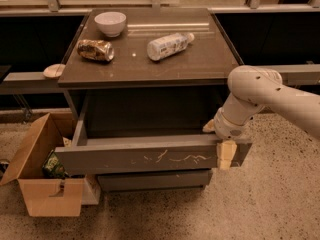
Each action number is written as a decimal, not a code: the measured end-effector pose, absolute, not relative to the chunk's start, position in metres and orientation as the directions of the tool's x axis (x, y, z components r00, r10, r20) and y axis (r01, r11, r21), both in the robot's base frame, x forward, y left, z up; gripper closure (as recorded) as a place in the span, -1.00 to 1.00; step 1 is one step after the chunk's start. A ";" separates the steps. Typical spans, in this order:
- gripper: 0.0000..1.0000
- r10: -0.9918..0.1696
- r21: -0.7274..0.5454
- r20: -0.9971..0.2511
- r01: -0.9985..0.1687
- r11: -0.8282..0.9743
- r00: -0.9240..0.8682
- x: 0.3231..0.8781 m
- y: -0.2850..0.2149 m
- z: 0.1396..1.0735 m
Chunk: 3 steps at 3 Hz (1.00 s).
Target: Open top drawer
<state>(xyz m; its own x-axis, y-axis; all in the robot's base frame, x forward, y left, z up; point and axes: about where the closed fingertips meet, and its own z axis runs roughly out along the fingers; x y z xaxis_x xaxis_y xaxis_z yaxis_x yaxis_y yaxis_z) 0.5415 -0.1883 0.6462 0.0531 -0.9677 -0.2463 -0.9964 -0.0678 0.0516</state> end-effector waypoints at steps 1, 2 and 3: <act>-1.00 -0.958 0.013 -0.264 -0.993 -0.119 0.111 0.550 -0.189 0.685; -1.00 -0.944 -0.054 -0.260 -0.979 -0.195 0.203 0.558 -0.182 0.758; -1.00 -0.938 -0.124 -0.228 -0.963 -0.237 0.261 0.560 -0.179 0.834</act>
Offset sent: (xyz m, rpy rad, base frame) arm 0.0262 0.0157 0.2337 0.0214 -0.2121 0.2361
